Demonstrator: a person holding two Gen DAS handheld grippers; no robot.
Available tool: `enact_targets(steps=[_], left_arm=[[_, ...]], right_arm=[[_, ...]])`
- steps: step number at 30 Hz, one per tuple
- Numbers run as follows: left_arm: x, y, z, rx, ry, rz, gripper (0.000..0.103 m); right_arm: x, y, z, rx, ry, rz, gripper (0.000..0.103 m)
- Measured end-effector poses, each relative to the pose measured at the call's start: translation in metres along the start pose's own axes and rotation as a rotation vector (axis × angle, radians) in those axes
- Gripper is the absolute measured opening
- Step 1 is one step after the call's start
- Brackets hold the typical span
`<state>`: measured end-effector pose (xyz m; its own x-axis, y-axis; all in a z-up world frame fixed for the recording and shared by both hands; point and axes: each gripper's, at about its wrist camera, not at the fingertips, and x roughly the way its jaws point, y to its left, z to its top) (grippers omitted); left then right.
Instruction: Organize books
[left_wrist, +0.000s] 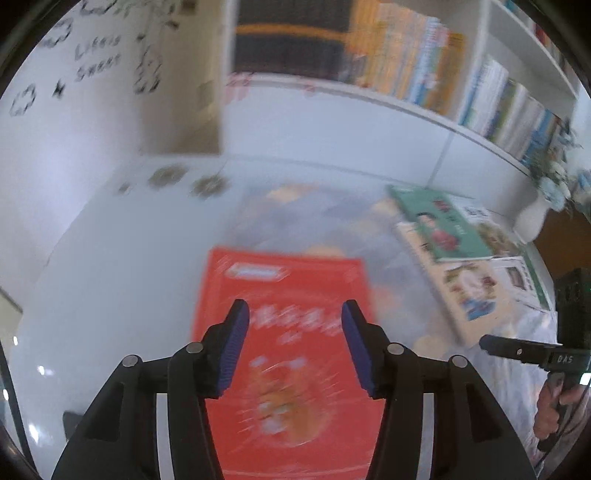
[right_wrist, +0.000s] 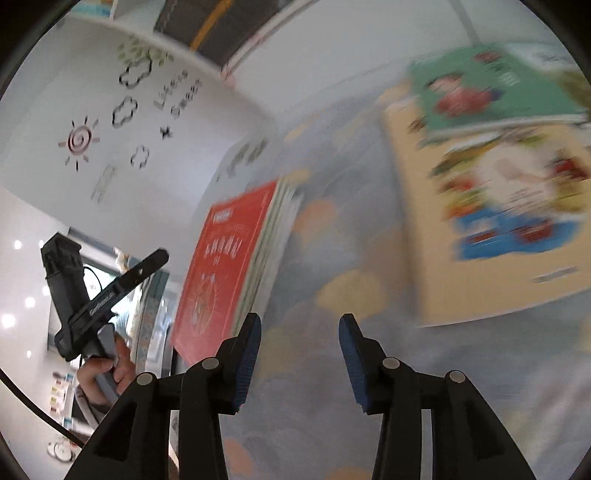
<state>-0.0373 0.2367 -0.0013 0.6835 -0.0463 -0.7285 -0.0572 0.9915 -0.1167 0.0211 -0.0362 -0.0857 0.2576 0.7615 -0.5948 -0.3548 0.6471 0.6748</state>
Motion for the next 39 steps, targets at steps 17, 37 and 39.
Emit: enact_targets(steps=[17,37,39], left_arm=[[0.105,-0.2,0.05,-0.093,-0.005,-0.217,0.066],[0.205,-0.209,0.048,-0.038,0.051,-0.178,0.061],[0.205,-0.216,0.048,0.005,0.054,-0.148,0.059]], right_arm=[[-0.15,-0.124,0.049,0.139,-0.315,-0.119,0.05],[-0.039,-0.168,0.141,0.047,-0.262,-0.181,0.05],[-0.036,-0.161,0.139,0.004,-0.242,-0.2,0.05]])
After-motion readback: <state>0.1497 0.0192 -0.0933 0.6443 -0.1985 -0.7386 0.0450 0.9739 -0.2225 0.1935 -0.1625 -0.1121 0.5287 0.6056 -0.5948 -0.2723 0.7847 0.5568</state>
